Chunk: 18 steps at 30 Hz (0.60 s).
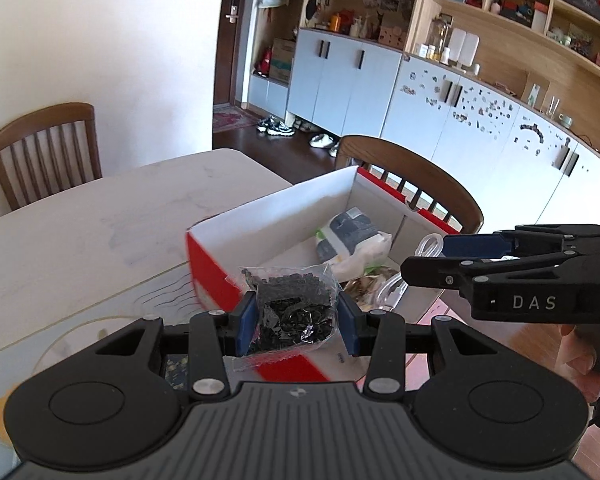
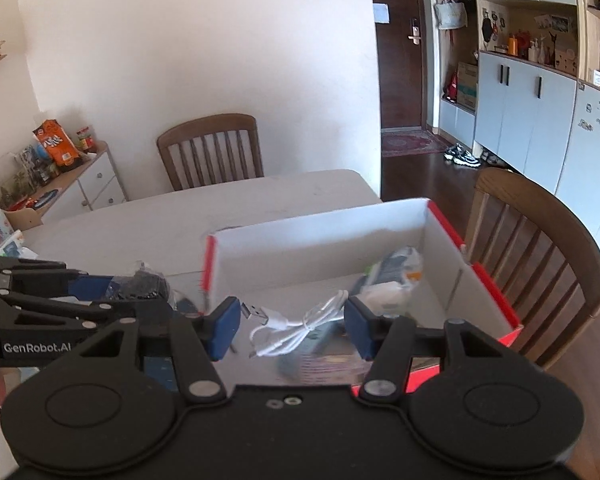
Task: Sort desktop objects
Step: 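Carry the snack bag and USB cable with both tools over the shoebox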
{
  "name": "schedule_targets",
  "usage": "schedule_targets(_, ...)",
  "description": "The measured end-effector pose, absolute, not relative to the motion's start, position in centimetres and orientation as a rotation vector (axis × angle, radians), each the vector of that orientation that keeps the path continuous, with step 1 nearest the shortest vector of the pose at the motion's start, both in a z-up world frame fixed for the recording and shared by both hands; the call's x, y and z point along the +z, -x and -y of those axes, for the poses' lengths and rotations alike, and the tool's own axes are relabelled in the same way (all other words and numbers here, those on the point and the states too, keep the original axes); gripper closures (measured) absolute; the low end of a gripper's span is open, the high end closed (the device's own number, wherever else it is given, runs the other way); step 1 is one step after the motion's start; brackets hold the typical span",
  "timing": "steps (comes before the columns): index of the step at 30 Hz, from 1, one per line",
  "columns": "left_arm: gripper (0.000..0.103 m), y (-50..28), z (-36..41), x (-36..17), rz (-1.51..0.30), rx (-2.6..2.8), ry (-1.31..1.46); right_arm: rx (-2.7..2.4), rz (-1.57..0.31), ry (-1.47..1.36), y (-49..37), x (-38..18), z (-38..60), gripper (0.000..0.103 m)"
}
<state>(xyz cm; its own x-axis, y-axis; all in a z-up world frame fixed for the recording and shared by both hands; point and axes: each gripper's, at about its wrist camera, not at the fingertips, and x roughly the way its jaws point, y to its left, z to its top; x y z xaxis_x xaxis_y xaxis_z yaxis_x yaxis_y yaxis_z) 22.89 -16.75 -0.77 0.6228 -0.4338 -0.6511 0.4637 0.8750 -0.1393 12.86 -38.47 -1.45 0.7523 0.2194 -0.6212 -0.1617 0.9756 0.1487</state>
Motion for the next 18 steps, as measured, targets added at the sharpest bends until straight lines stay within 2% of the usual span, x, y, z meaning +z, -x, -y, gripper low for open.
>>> schedule_targets(18, 0.062, -30.1, 24.1, -3.7, -0.833, -0.495, -0.136, 0.155, -0.760, -0.075, -15.9, -4.4, 44.9, 0.048)
